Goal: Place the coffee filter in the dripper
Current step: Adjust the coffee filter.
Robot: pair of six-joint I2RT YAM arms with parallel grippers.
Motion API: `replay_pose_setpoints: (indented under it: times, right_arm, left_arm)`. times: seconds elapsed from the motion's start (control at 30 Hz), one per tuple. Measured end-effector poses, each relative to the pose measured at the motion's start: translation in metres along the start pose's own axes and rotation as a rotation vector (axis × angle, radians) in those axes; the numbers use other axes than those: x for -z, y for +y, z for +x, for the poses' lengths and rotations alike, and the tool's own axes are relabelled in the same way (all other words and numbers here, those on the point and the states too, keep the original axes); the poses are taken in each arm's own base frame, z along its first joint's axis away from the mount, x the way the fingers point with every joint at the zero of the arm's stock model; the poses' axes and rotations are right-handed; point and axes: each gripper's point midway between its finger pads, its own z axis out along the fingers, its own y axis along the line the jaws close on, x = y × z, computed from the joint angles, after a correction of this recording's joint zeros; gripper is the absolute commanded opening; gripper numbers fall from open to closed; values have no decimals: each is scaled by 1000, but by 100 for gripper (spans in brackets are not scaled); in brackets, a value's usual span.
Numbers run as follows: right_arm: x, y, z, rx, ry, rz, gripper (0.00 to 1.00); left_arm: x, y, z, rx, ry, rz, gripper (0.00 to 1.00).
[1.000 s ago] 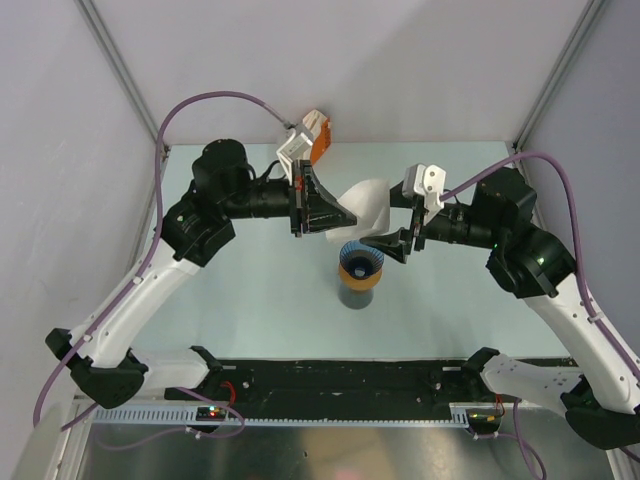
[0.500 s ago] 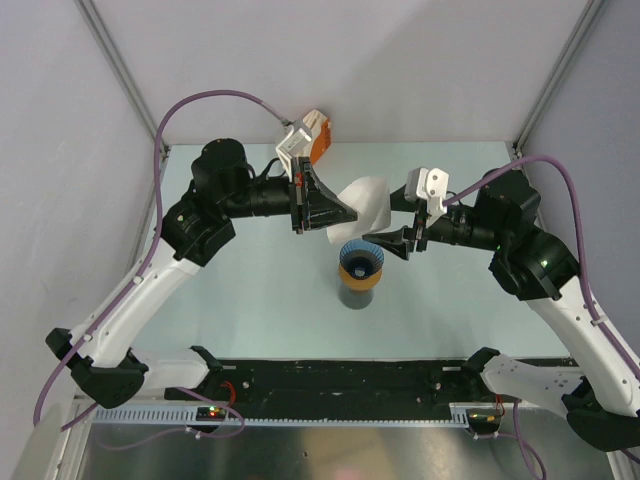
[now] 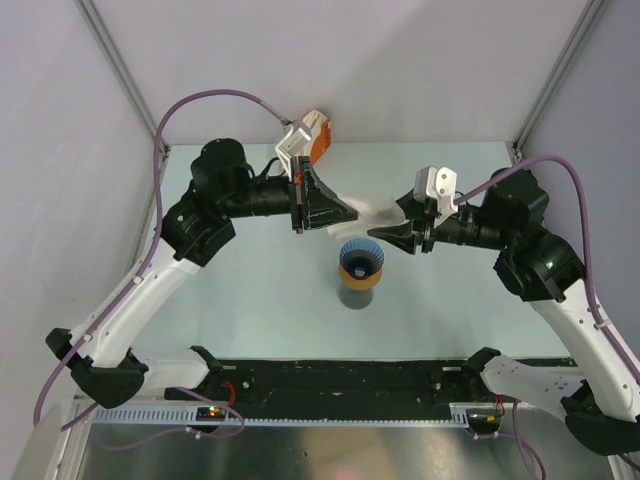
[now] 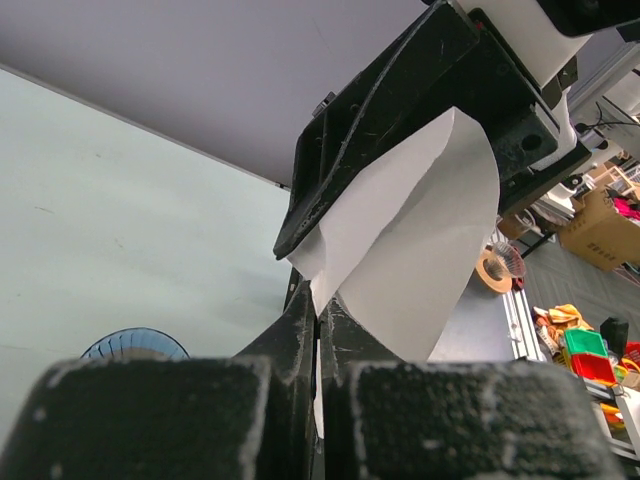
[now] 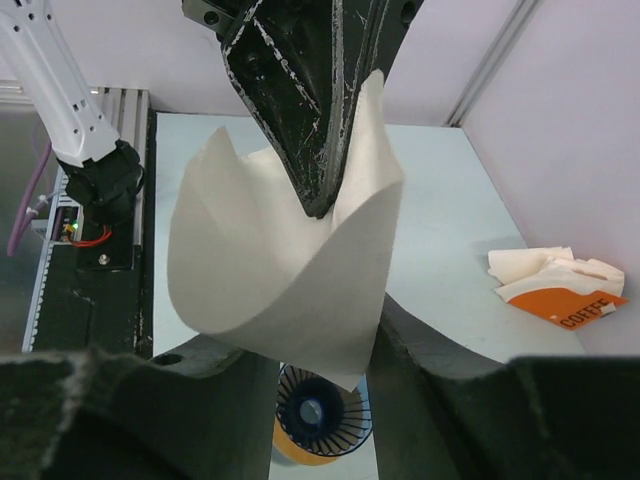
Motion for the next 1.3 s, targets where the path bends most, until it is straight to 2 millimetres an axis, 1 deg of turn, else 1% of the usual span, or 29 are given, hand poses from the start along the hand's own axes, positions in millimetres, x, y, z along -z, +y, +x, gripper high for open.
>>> replay_pose_setpoints:
  times: [0.17, 0.27, 0.3, 0.43, 0.47, 0.53, 0.6, 0.7, 0.8, 0.87, 0.9, 0.97, 1.03, 1.13, 1.23, 1.3]
  right_arm:
    - [3, 1, -2, -26, -14, -20, 29]
    - [5, 3, -3, -47, -23, -37, 26]
    - [5, 3, -4, -53, -26, -41, 25]
    - [8, 5, -6, -82, -40, -60, 19]
    - [8, 5, -7, -87, -43, -65, 18]
    - [9, 6, -9, -100, -50, -73, 17]
    - [10, 6, -10, -111, -56, -79, 15]
    - [12, 6, -12, -124, -65, -86, 14]
    - [13, 6, -12, -141, -68, -92, 14]
    - [13, 7, -12, -150, -69, -97, 14]
    - [13, 8, -12, -155, -69, -101, 14]
    - [13, 9, -11, -164, -68, -107, 14]
    - [13, 10, -10, -176, -66, -111, 13]
    - [12, 11, -11, -194, -69, -119, 13]
    - [11, 11, -11, -210, -70, -126, 13]
    - [11, 12, -10, -221, -69, -130, 13]
  left_arm:
    - [0, -1, 0, -3, 2, 5, 7]
    - [0, -1, 1, -10, 4, 9, 8]
    - [0, -1, 1, -13, 4, 9, 10]
    - [0, -1, 1, -31, 5, 13, 35]
    - [1, -1, 1, -37, 5, 14, 43]
    - [2, -2, 1, -45, 5, 19, 56]
    - [4, -1, 1, -50, 3, 16, 67]
    - [12, 5, 0, -55, -7, -7, 81]
    - [28, 17, -11, -80, -45, -59, 95]
    - [42, 21, -21, -121, -76, -92, 99]
    - [48, 20, -24, -141, -85, -96, 99]
    - [56, 11, -27, -197, -91, -79, 99]
    - [61, -3, -24, -246, -81, -32, 100]
    - [61, -17, -17, -306, -47, 13, 100]
    - [53, -24, -3, -363, 4, 36, 100]
    - [49, -24, 4, -385, 32, 35, 100]
